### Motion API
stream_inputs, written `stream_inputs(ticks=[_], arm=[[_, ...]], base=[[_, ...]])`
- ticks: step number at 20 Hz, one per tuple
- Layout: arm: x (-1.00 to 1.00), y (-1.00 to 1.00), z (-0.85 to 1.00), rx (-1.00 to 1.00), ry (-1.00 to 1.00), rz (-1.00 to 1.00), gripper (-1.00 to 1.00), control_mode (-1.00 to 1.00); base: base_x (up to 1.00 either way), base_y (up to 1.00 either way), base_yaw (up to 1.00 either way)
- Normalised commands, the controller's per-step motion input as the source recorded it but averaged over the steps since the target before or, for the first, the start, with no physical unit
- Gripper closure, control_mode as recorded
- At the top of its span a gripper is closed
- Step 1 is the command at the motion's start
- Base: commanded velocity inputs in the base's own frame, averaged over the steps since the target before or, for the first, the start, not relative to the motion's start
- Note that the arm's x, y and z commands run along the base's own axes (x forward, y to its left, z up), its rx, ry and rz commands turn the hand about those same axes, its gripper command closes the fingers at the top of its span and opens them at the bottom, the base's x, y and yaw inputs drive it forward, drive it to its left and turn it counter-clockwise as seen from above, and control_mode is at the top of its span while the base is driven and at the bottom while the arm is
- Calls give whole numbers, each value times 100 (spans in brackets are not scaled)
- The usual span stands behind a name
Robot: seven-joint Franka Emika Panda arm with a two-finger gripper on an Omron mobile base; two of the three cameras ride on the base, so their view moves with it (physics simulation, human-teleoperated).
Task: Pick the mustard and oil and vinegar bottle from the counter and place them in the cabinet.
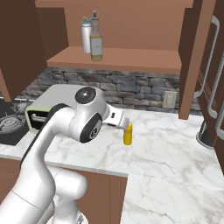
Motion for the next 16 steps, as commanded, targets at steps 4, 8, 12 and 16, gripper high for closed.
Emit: stream_inputs(ticks=[4,8,12,16], arm=[[32,-6,-22,0,6,0,-100,-100],[29,-7,-21,0,5,0,-100,-100],[25,-8,-22,0,1,0,-100,-100],[24,-8,-22,1,0,0,-100,-100]], base=[[0,0,0],[0,0,0],[0,0,0],[0,0,0]])
